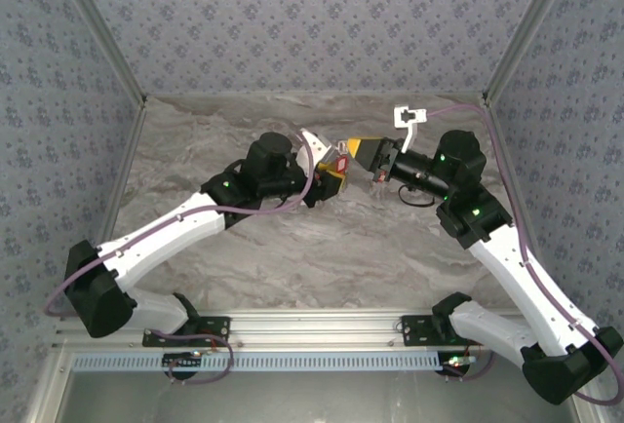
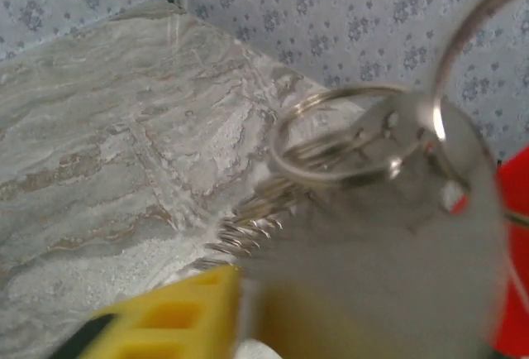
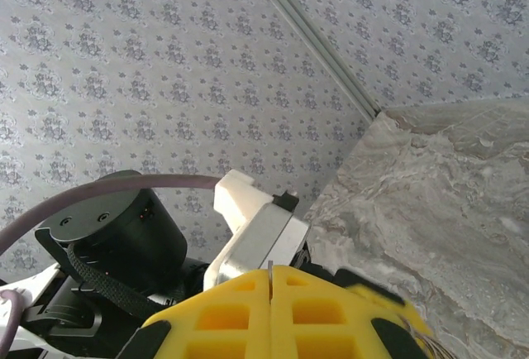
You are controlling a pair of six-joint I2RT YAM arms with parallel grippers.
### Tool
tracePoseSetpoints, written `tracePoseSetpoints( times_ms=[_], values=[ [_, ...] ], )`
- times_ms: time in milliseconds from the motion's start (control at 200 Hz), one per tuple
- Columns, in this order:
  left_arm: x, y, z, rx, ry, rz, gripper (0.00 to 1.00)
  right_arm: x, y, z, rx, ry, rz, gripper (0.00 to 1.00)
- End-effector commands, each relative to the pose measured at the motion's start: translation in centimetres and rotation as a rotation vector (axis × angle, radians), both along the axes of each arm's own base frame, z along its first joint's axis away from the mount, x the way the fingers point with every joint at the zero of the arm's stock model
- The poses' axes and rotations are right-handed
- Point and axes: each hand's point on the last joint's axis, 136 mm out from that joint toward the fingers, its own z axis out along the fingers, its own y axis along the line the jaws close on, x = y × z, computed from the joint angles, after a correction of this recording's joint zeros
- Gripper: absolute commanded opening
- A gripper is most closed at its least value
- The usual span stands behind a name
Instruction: Put the keys on the keyring
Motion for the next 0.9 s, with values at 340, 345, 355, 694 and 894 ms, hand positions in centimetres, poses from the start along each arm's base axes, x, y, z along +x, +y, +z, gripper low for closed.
tracePoseSetpoints(
  times_ms=[340, 345, 355, 694, 894],
  values=[
    [0.2, 2.1, 4.6, -0.017, -0.118, 0.073, 0.0, -0.9, -5.0, -2.4, -0.026, 0.035, -0.152, 0.36],
    [0.1, 2.1, 4.6, -0.014, -0.119, 0.073, 0.0, -0.9, -5.1, -2.5, -0.026, 0.038, -0.157, 0.39],
    [0.1, 2.2, 4.6, -0.011, -0.122, 0.073, 0.0, -1.0, -5.4, -2.8, -0.029, 0.044, -0.166, 0.42],
    [-1.3, 3.5, 5.1, 0.132, -0.162, 0.014, 0.0, -3.0, -7.0, -4.9, -0.017, 0.04, -0.191, 0.61],
    [-2.2, 3.2, 5.2, 0.198, -0.17, -0.029, 0.0, -3.4, -4.3, -2.6, 0.042, -0.055, -0.075, 0.62]
  ],
)
